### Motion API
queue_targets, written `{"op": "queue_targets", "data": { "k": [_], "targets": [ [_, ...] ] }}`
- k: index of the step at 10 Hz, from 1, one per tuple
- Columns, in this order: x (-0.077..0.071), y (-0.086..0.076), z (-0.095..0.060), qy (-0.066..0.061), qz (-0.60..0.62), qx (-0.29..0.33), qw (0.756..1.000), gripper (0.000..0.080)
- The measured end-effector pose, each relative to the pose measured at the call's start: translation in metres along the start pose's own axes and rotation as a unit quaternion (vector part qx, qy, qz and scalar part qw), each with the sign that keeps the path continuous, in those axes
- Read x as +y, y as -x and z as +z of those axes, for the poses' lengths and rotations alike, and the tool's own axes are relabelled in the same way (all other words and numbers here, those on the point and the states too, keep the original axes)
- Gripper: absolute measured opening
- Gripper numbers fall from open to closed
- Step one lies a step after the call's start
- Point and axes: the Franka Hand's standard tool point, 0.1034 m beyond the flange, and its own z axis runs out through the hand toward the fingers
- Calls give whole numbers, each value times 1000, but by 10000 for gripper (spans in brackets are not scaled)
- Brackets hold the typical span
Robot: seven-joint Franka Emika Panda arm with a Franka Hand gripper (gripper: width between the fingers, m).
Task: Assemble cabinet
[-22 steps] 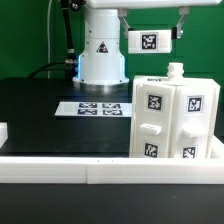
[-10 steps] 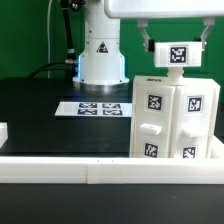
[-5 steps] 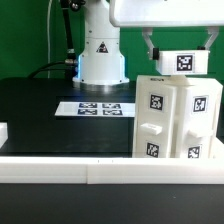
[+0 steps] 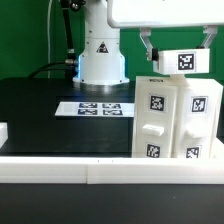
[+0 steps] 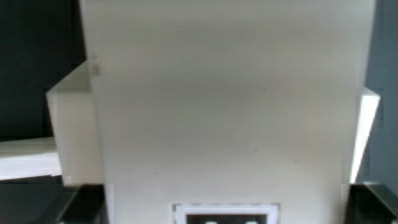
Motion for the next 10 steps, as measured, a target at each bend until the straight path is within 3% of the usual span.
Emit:
{"op": "queue_targets", "data": {
  "k": [6,10],
  "targets": [
    [0,0,0,0,15,0,1000,560],
    [-2,0,1,-4,143,1,990,560]
  ]
}}
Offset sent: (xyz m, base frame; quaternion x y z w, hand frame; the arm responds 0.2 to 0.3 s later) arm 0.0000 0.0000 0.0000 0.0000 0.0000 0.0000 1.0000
